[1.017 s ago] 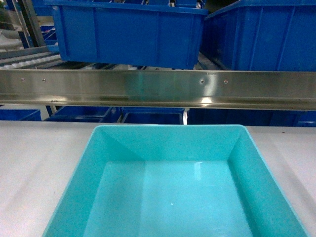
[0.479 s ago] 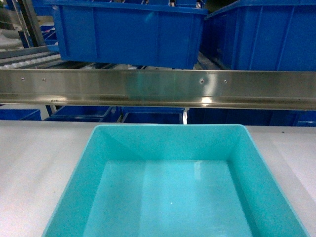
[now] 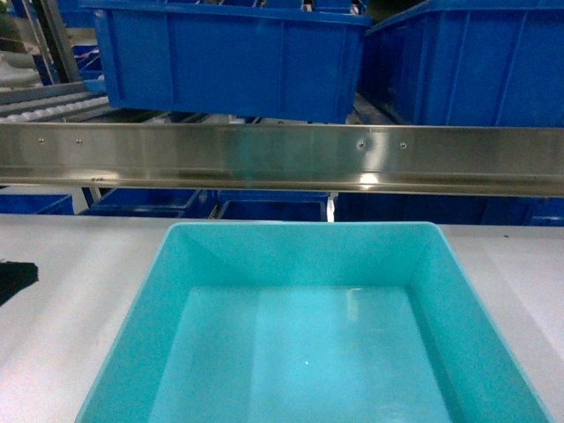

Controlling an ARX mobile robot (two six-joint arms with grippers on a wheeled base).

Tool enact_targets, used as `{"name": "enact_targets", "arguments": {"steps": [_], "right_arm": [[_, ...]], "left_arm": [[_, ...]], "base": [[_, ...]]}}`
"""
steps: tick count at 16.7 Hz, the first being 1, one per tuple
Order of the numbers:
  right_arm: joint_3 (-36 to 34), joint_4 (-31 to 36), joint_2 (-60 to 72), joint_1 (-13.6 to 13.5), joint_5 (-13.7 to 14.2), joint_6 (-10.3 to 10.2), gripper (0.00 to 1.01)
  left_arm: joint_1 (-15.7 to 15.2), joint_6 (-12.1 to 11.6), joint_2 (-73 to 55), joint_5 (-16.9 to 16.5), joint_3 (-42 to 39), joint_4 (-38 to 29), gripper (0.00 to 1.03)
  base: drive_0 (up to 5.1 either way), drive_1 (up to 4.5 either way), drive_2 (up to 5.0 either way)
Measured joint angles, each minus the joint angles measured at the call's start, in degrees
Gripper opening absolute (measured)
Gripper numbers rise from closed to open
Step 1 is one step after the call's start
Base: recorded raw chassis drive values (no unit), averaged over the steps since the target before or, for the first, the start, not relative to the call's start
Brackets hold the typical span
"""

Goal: Organize blue bins on left shelf correctly

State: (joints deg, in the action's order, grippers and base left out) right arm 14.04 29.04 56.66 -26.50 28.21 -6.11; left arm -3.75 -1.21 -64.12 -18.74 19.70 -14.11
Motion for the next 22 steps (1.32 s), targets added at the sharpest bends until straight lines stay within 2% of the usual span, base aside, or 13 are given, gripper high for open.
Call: {"name": "enact_targets", "arguments": {"steps": [3,4,5,6,7,8,10,12,15,16,18,22], "right_arm": [[1.81,0.15,3.67,1.27,-0.92,-0.98,0.98],[3.43,-4.33,5.73,1.55,-4.37,-2.75,0.98],[4.24,-6.21,5.86,1.40,-5.97,-4.94,0.98],[4.50,-7.43,6.32,1.42,-5.97,-4.52,0.98],[5.99,-10.45,10.45,1.81,-6.80,-0.68,0.98],[7.63,-12.17,12.33,1.95,-8.87,2.05,0.98],[9.79,-13.55,13.09,2.16,-12.48,3.76,0.98],[11.10,-14.73,15.28,1.44,-15.47,3.63,0.98],[12.90,-15.28,19.06,-1.03,-19.76,1.70,0.98],[13.38,-15.21,19.98,-1.38,-20.44,0.90,0.98],[13.51,-15.21,20.26,-1.22,-20.35,-0.31,0.98],[13.51,-15.23,20.26,-1.22,-20.37,-0.55,0.98]], "left_arm": [[2.89,-0.90,-4.15,2.60,2.32,1.38,0.98],[4.72,-1.33,-6.21,5.07,3.06,1.95,0.98],[4.74,-3.13,-5.88,7.56,3.06,2.19,0.98],[4.83,-3.34,-5.92,7.54,3.21,2.78,0.98],[5.84,-2.01,-8.50,7.19,4.70,3.04,0.98],[7.50,-0.72,-10.54,7.61,5.79,2.91,0.98],[10.43,0.35,-13.35,8.74,6.75,1.99,0.98],[12.24,1.22,-15.80,10.47,6.99,1.16,0.98],[12.11,3.10,-18.36,12.98,6.97,-2.10,0.98],[12.07,3.80,-19.54,13.55,6.97,-2.73,0.98],[11.96,4.13,-19.85,14.73,6.95,-2.47,0.98],[12.11,4.24,-19.82,14.73,6.95,-2.49,0.98]], "base": [[0.0,0.00,0.0],[0.0,0.00,0.0],[0.0,0.00,0.0],[0.0,0.00,0.0],[0.0,0.00,0.0],[0.0,0.00,0.0],[0.0,0.00,0.0],[0.0,0.00,0.0],[0.0,0.00,0.0],[0.0,0.00,0.0],[0.0,0.00,0.0],[0.0,0.00,0.0]]}}
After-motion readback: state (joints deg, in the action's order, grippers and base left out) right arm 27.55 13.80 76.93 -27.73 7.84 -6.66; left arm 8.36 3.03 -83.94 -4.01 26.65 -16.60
